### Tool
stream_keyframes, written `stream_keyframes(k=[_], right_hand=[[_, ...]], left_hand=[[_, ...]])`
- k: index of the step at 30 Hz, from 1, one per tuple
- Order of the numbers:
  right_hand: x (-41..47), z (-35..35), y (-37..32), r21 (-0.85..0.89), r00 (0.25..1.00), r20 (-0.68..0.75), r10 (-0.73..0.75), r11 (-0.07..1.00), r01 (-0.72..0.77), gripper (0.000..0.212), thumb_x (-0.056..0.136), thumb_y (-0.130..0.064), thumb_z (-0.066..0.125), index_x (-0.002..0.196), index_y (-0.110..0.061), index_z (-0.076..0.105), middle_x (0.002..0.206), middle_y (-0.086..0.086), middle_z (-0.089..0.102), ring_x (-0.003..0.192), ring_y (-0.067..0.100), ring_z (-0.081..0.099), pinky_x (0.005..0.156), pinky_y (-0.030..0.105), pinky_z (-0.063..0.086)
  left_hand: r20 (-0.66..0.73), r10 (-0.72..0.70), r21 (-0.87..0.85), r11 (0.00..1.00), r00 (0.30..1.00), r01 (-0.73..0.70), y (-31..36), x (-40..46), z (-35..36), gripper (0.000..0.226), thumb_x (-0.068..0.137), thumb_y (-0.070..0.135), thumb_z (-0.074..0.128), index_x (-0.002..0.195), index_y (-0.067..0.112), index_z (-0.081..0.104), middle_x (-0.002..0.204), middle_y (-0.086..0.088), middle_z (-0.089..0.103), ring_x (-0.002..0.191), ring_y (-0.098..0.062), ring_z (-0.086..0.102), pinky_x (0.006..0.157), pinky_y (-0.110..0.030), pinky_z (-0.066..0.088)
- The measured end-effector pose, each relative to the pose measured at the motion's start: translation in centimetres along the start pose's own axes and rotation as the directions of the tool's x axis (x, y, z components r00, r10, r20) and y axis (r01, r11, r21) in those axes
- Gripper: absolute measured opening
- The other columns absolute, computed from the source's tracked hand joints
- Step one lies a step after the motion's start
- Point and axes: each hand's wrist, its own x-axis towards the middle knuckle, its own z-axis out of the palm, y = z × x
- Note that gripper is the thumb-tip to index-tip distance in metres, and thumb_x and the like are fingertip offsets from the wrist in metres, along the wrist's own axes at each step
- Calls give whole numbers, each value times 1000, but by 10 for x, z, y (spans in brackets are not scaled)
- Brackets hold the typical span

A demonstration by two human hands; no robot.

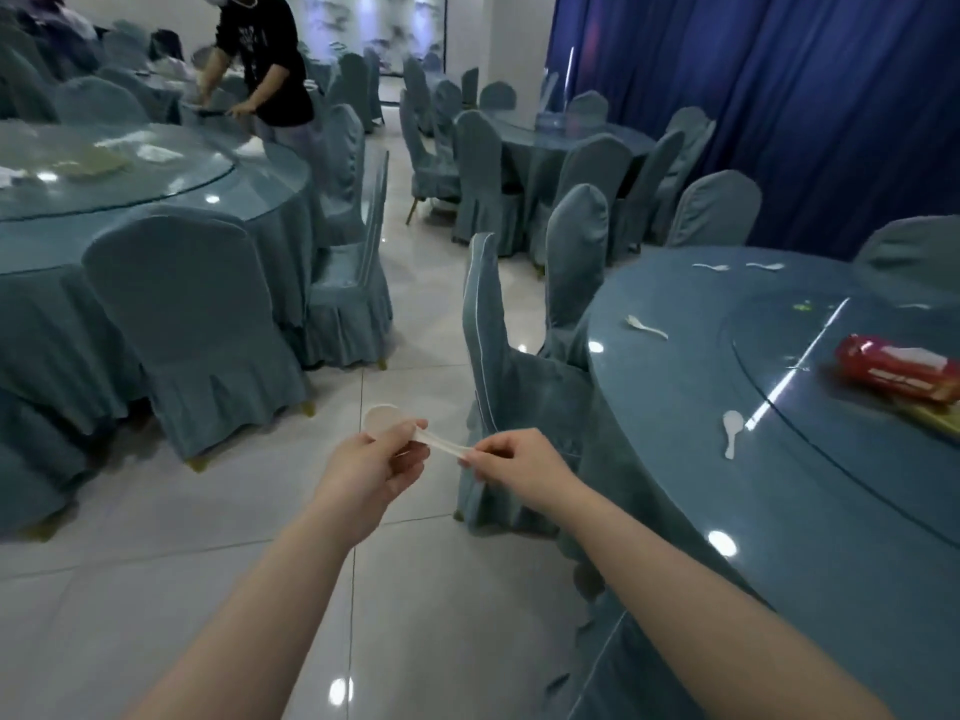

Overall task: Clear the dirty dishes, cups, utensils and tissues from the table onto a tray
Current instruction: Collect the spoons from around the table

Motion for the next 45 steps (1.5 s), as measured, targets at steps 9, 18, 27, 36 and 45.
stream_keyframes(k=[9, 18, 27, 36, 45], right_hand=[[33, -28, 19, 159, 943, -284, 173, 979, -132, 9, 90, -22, 64, 86, -28, 70, 76, -7, 74, 72, 5, 67, 70, 19, 54], [60, -106, 139, 260, 710, -540, 452, 892, -370, 8, 89, -14, 63, 87, -15, 71, 73, -4, 70, 66, 7, 61, 65, 14, 50], [117, -217, 265, 319, 252, -758, 601, 679, -661, 25, 87, -6, 60, 111, -5, 67, 115, 18, 65, 105, 32, 60, 91, 35, 45], [160, -254, 316, 287, 139, -772, 620, 535, -795, 26, 89, -4, 56, 114, -3, 65, 112, 19, 61, 97, 36, 59, 86, 39, 49], [213, -260, 314, 419, 2, -736, 677, 458, -784, 23, 89, -3, 49, 97, -11, 70, 97, 14, 66, 78, 28, 56, 66, 28, 39]], left_hand=[[217, -122, 99, 990, 969, 102, 35, 89, 20, 19, 99, 18, 45, 102, 5, 59, 92, -11, 75, 82, -23, 73, 65, -31, 55], [313, -165, 273, 959, 935, 78, 55, 192, 91, 13, 99, 15, 45, 99, 9, 57, 89, -12, 75, 80, -22, 73, 70, -33, 53], [341, -225, 425, 903, 913, 64, 59, 325, 215, 15, 97, 14, 49, 98, 6, 61, 87, -12, 75, 77, -21, 73, 67, -32, 54], [303, -381, 480, 853, 873, 205, 34, 436, 281, 17, 97, 16, 48, 102, 6, 61, 90, -14, 74, 80, -24, 73, 65, -34, 54], [341, -467, 578, 788, 816, 210, 41, 525, 331, 14, 97, 13, 48, 99, 8, 60, 83, -11, 75, 75, -22, 71, 65, -34, 53]])
